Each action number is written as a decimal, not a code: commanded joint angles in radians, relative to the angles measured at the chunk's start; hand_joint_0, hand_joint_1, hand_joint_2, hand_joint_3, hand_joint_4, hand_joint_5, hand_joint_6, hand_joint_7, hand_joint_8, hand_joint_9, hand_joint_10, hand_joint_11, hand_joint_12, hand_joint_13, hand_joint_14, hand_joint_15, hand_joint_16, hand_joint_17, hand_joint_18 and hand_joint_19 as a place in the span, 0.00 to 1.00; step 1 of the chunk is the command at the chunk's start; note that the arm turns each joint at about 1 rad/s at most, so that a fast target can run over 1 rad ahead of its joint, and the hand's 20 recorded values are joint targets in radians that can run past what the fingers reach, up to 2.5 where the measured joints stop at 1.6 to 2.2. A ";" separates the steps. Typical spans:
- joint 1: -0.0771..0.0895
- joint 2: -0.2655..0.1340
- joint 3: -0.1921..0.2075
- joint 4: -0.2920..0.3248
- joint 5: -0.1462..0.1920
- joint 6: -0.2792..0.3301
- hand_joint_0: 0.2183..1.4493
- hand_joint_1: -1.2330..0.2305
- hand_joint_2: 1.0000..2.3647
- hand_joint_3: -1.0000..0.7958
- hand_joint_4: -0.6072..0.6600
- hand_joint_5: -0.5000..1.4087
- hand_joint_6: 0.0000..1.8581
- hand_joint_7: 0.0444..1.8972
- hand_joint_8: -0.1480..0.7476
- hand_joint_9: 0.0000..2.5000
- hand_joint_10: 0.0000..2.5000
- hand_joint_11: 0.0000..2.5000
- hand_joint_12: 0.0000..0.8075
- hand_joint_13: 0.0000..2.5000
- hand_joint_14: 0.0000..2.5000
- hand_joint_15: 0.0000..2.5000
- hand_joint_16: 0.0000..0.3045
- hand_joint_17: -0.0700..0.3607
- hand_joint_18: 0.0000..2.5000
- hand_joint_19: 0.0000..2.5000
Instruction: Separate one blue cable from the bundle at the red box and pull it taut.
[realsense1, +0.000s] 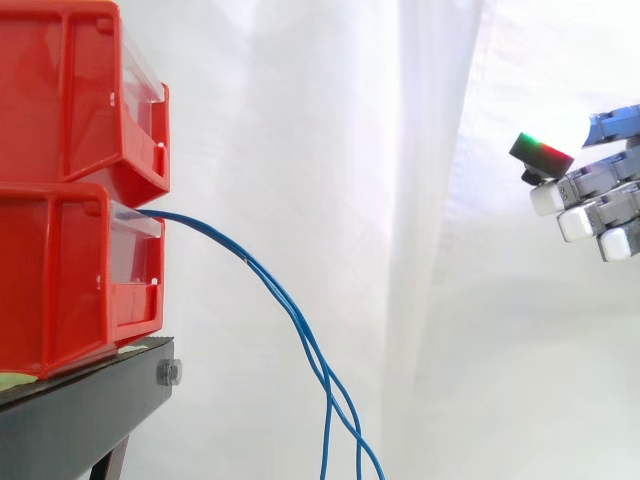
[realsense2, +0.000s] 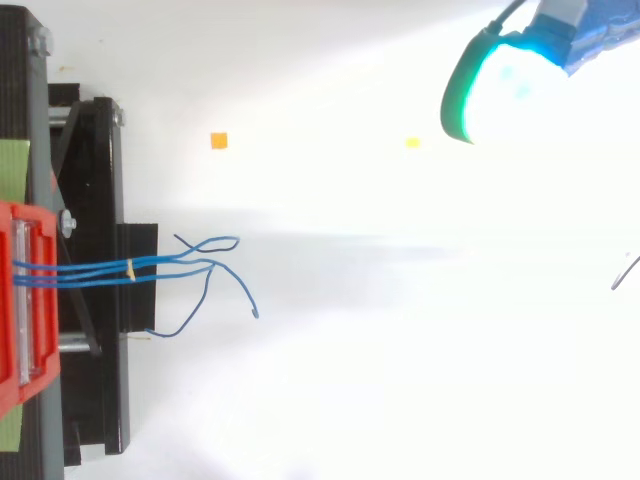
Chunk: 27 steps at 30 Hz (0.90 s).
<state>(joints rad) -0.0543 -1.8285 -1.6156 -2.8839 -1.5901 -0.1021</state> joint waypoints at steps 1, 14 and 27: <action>0.001 0.000 -0.001 -0.005 -0.001 -0.001 0.24 0.48 0.00 0.30 0.63 0.15 0.27 0.41 0.50 0.19 0.00 0.08 0.43 0.21 0.00 0.09 0.14 0.39 0.21 0.18; 0.024 -0.002 0.000 -0.026 0.084 -0.030 0.24 0.47 0.00 0.29 0.64 0.15 0.27 0.41 0.50 0.20 0.00 0.10 0.43 0.22 0.00 0.10 0.14 0.39 0.23 0.19; 0.079 -0.009 0.000 0.032 0.191 -0.176 0.24 0.47 0.00 0.30 0.64 0.16 0.27 0.42 0.51 0.21 0.00 0.11 0.42 0.24 0.00 0.12 0.14 0.39 0.24 0.20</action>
<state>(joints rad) 0.0155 -1.8337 -1.6152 -2.8617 -1.4190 -0.2488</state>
